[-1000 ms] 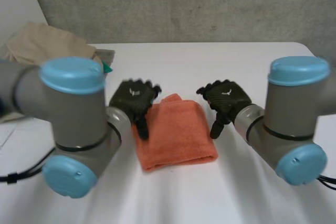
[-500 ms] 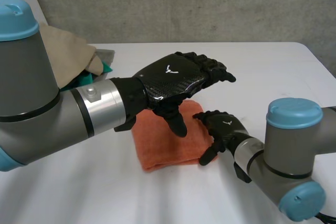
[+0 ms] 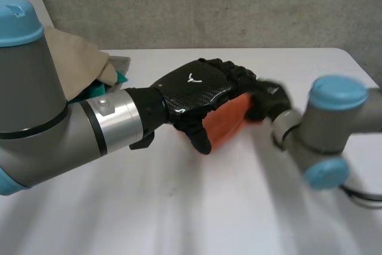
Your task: Fold the laundry.
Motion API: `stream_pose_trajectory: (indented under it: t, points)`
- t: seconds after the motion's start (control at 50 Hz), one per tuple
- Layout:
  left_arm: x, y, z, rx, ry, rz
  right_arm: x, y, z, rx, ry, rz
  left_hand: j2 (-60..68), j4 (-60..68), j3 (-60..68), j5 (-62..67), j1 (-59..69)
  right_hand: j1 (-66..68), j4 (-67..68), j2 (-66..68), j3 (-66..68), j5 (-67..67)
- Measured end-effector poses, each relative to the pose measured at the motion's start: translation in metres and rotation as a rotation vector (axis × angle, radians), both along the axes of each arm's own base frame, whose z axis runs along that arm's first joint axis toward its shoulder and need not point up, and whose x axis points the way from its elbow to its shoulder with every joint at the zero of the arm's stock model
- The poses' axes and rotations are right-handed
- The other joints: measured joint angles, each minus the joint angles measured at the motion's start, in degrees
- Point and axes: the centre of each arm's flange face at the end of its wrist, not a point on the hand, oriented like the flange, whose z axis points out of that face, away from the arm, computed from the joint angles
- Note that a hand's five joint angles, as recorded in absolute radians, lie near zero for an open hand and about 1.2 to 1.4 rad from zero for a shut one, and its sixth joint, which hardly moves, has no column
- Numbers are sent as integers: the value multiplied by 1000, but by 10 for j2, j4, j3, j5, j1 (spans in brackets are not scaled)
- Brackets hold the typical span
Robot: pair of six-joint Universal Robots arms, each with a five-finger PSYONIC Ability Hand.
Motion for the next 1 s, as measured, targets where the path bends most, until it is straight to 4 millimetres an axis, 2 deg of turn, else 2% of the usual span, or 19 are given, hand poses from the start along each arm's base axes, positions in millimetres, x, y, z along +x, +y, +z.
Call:
stream_pose_trajectory:
  t: [0.08, 0.14, 0.16, 0.2, 0.26, 0.28, 0.34, 0.4, 0.44, 0.46, 0.5, 0.54, 0.64, 0.7, 0.76, 0.8, 0.9, 0.94, 1.0]
  points:
    - [-1, 0, 8, -19, 16, -1, -47, -71, 10, -51, -6, -155, 0, 0, 0, 0, 0, 0, 0, 7, 10, 3]
    - [-1, 1, 14, -33, 26, -2, -83, -113, 8, -54, 4, -255, 0, 0, 0, 0, 0, 0, 0, 7, 14, 3]
    - [-1, 1, 14, -35, 28, -3, -89, -119, 7, -54, 6, -269, 0, 0, 0, 0, 0, 0, 0, 7, 14, 3]
    - [-1, 3, 18, -42, 35, -4, -120, -147, 4, -50, 19, -346, 0, 0, 0, 0, 0, 0, 0, 9, 18, 3]
    - [-1, 4, 20, -45, 40, -6, -141, -163, 2, -49, 28, -395, 0, 0, 0, 0, 0, 0, 0, 11, 19, 3]
    - [-1, 5, 21, -46, 42, -7, -170, -181, -2, -51, 42, -455, 0, 0, 0, 0, 0, 0, 0, 11, 19, 3]
    - [-1, 7, 22, -45, 43, -10, -207, -201, -6, -62, 68, -523, 0, 0, 0, 0, 0, 0, 1, 11, 19, 3]
    - [-1, 8, 21, -41, 41, -13, -231, -211, -10, -71, 88, -552, 0, 0, 0, 0, 0, 0, 1, 11, 19, 3]
    - [-2, 8, 20, -38, 39, -14, -244, -214, -15, -73, 99, -560, 0, 0, 0, 0, 0, -19, -102, -69, -69, -75]
    - [-2, 8, 20, -38, 38, -14, -246, -215, -16, -72, 100, -561, 0, 0, 0, 0, 0, -87, -168, -150, -137, -142]
    - [-2, 8, 19, -35, 36, -14, -253, -216, -19, -69, 106, -564, 0, 0, 0, 0, 0, -257, -381, -357, -348, -363]
    - [-1, 8, 18, -34, 35, -13, -258, -216, -21, -67, 112, -573, 0, 0, 0, 0, 0, -302, -522, -471, -475, -483]
    - [-1, 8, 18, -32, 35, -12, -271, -217, -17, -91, 178, -645, 0, 0, 0, 0, 0, -305, -568, -500, -515, -508]
    - [-1, 8, 18, -33, 35, -12, -281, -219, -3, -160, 308, -725, 0, 0, 0, 0, 0, -305, -568, -500, -515, -508]
    - [-1, 7, 19, -35, 37, -10, -284, -221, 9, -212, 395, -762, 0, 0, 0, 0, 0, -305, -568, -500, -515, -508]
    - [-1, 6, 20, -39, 40, -1, -282, -221, 24, -265, 475, -782, 0, 0, 0, 0, 0, -305, -568, -500, -515, -508]
    - [0, -6, 27, -62, 62, 78, -252, -216, 45, -318, 493, -705, 0, 0, 0, 0, 0, -305, -568, -500, -515, -510]
    - [2, -18, 34, -85, 88, 153, -230, -211, 51, -331, 456, -634, 0, 0, 0, 0, 0, -305, -568, -500, -515, -510]
    - [13, -48, 48, -137, 147, 332, -194, -196, 65, -352, 380, -509, 0, 0, 0, 0, 0, -305, -568, -500, -515, -510]
